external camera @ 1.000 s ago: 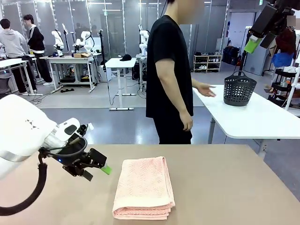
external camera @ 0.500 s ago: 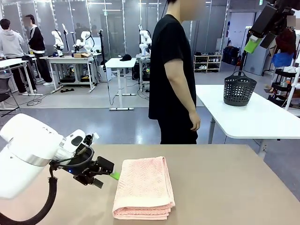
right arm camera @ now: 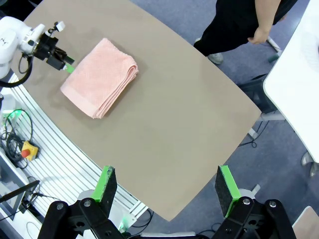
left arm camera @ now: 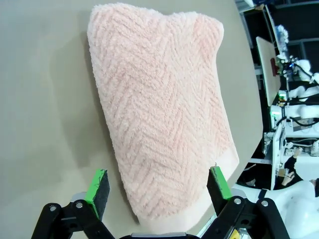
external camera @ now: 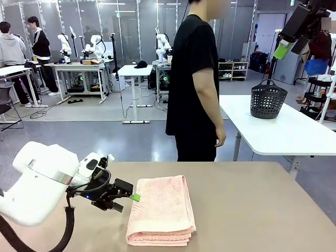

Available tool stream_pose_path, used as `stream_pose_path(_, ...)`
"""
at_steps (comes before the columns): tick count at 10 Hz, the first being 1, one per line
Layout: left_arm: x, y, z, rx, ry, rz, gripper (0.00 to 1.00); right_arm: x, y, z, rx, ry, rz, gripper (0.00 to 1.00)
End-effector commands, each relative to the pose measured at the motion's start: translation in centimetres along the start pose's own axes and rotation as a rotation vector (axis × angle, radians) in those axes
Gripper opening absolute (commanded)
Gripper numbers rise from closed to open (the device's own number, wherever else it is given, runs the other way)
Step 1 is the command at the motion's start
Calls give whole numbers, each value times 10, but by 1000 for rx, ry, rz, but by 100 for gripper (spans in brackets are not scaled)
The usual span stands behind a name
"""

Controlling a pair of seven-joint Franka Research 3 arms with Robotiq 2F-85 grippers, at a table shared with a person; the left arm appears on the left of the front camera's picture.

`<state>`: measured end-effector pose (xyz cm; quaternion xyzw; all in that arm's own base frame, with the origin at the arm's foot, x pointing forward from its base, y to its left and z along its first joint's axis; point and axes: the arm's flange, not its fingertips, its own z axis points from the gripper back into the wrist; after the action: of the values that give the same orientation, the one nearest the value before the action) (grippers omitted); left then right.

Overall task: Fold the towel.
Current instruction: Pick up the 100 cm Hotel Towel and place it on the left side of the table.

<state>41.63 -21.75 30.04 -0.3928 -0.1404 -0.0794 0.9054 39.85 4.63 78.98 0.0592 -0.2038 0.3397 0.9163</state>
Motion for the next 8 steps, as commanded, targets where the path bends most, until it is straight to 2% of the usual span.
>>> stream_pose_path(1,1,10,-25,-15,-48,-10,100,-1,0,1,-2,7,-3,100)
stream_pose_path(7,2,13,-55,-55,-88,44,100,-1,0,1,-2,7,-3,100)
stream_pose_path(8,2,13,-56,-58,-90,56,51,-1,0,1,-2,7,-3,100)
